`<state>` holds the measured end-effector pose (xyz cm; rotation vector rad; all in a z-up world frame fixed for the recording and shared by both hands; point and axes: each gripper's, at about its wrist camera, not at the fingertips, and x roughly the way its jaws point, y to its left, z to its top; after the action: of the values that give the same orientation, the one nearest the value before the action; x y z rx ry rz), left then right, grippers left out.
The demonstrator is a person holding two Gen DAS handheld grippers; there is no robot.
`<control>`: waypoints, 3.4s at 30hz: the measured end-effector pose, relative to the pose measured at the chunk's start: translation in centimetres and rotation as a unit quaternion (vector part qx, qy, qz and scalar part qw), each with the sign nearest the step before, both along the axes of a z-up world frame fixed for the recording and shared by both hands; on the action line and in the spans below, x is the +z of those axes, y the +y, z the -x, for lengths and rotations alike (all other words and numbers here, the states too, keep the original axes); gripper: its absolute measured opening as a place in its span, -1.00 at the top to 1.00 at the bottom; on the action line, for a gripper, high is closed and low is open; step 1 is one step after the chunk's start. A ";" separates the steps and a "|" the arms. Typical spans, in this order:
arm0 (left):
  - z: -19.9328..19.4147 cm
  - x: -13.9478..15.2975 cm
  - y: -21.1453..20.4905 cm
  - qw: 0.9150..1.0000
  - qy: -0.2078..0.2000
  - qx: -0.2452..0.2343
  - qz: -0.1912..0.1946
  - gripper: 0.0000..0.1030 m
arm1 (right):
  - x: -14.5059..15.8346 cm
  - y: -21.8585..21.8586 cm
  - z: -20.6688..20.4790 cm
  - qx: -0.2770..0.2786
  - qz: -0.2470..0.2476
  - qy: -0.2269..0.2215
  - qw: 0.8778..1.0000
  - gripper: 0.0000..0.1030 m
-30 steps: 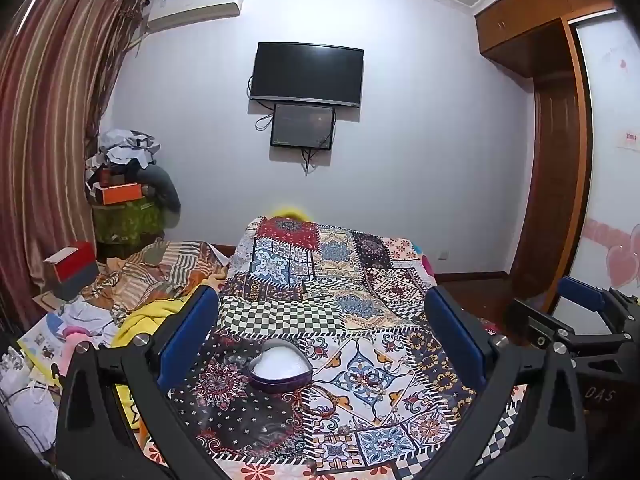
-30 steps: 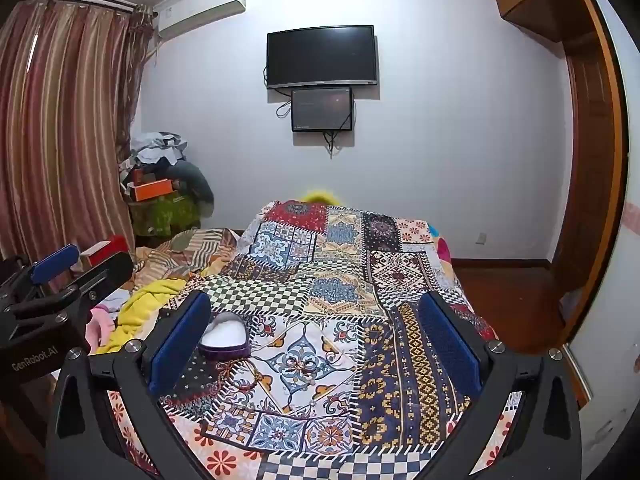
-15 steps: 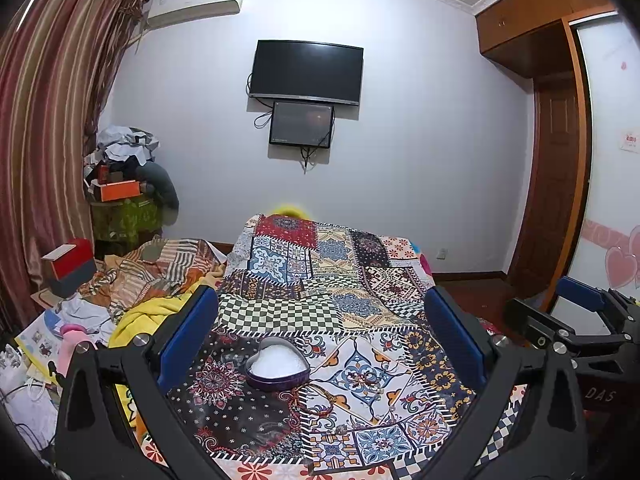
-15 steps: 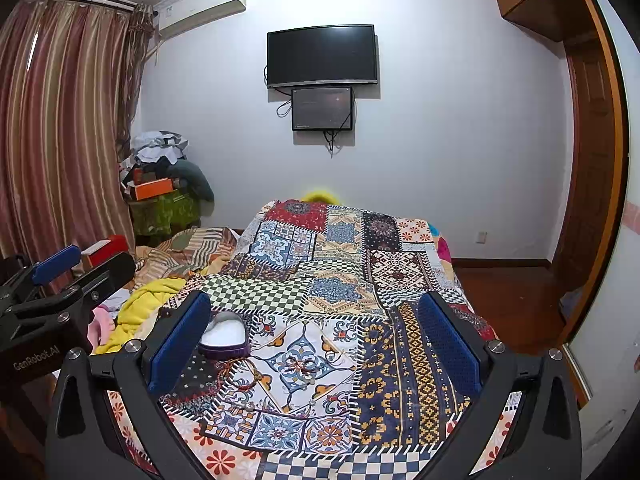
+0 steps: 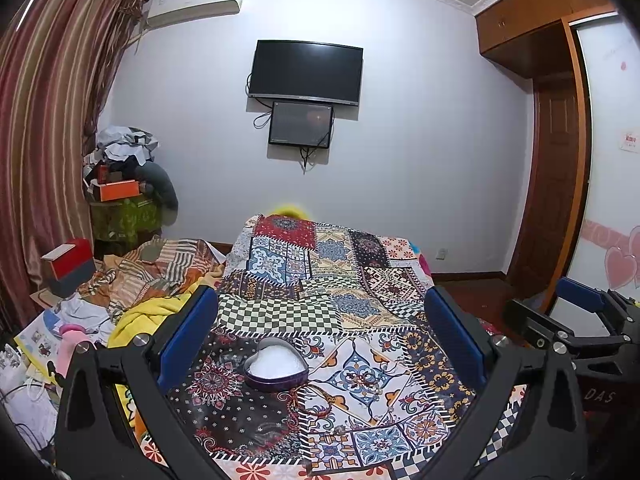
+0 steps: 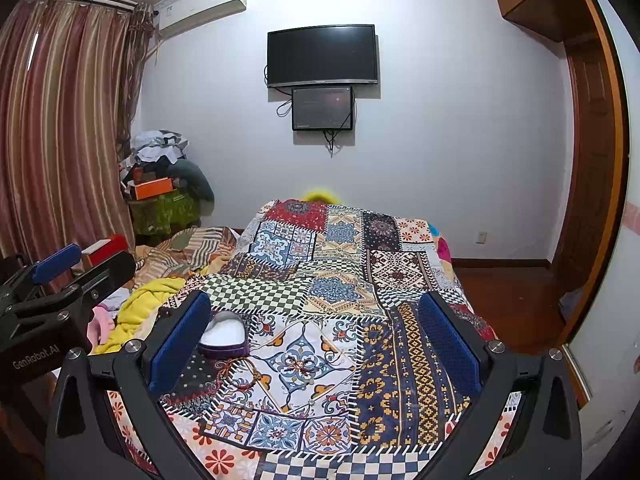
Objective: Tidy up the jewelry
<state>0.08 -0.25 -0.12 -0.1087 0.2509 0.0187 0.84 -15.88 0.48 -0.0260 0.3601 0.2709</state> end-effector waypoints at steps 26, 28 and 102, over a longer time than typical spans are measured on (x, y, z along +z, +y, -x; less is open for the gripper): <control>-0.1 -0.1 -0.2 1.000 0.002 0.000 -0.002 -1.00 | -0.6 0.4 -0.2 0.000 0.000 0.002 1.000 -1.00; -0.1 -0.1 -0.2 1.000 0.003 0.000 -0.002 -1.00 | -0.6 0.4 -0.2 0.000 -0.001 0.002 1.000 -1.00; -12.7 -21.3 -2.4 0.924 0.348 -0.159 0.003 0.73 | -18.8 2.3 -12.6 0.115 0.078 0.329 0.934 0.23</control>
<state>12.78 -2.68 -21.42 -0.0634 0.9807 -0.2718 13.44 -13.60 -18.34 -0.1359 1.0503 0.4819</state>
